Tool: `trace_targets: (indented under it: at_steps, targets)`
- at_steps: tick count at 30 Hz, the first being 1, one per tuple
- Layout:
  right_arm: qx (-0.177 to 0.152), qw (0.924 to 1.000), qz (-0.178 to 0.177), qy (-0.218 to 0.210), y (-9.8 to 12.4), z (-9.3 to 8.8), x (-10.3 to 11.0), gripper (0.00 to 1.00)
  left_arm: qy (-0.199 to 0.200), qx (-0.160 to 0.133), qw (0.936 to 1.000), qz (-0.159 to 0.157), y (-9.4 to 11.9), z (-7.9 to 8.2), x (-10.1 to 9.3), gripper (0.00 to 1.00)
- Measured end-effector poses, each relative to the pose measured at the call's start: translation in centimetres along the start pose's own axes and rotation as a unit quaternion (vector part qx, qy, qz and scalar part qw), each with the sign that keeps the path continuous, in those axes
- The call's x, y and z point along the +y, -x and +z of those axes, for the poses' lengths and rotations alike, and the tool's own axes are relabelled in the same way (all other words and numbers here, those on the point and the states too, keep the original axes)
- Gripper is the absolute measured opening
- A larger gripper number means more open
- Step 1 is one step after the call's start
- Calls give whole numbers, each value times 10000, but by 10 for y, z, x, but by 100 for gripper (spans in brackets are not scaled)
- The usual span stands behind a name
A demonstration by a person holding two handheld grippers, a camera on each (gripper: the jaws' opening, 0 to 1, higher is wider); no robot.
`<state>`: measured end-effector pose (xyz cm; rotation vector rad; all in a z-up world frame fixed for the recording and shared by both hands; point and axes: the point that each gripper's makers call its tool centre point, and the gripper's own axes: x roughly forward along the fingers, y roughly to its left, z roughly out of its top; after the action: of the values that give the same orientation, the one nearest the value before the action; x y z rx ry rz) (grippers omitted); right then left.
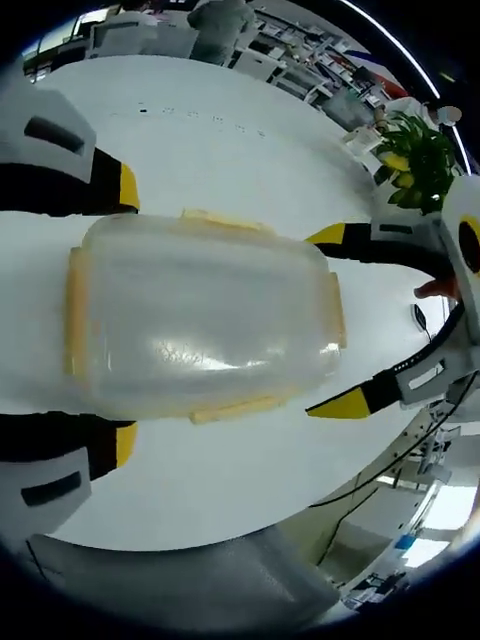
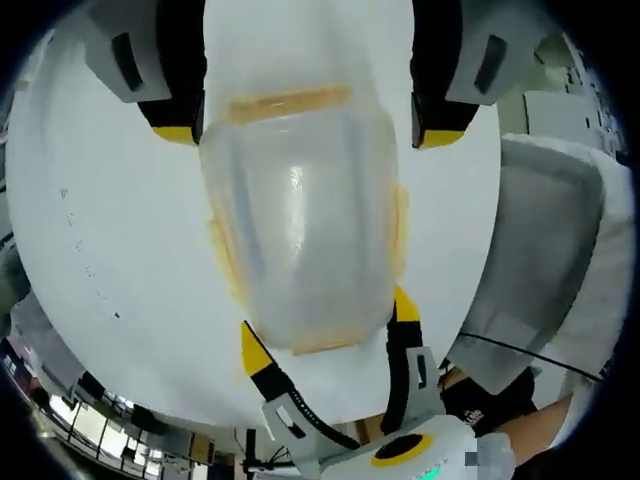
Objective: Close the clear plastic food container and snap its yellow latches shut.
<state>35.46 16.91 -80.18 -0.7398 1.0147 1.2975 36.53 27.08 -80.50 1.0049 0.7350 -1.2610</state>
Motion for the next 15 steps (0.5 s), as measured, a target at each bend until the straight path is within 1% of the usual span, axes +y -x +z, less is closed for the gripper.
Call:
trace_targets:
  at_steps: [1, 2, 3, 10, 15]
  targets:
    - [-29, 10000, -10, 4, 0, 1, 0, 77, -14, 10, 10000, 1, 0, 0, 0, 78]
    - [-36, 9999, -134, 14, 0, 2, -6, 74, -31, 4, 10000, -14, 0, 0, 0, 78]
    - [-69, 9999, -73, -4, 1, 4, -5, 74, -27, -1, 10000, -16, 0, 0, 0, 78]
    - [-2, 10000, -41, 0, -1, 7, -1, 74, -89, -10, 9999, -58, 4, -5, -3, 77]
    - [86, 9999, -64, 14, -6, 16, 3, 74, -73, -10, 10000, -68, 9, -15, -4, 77]
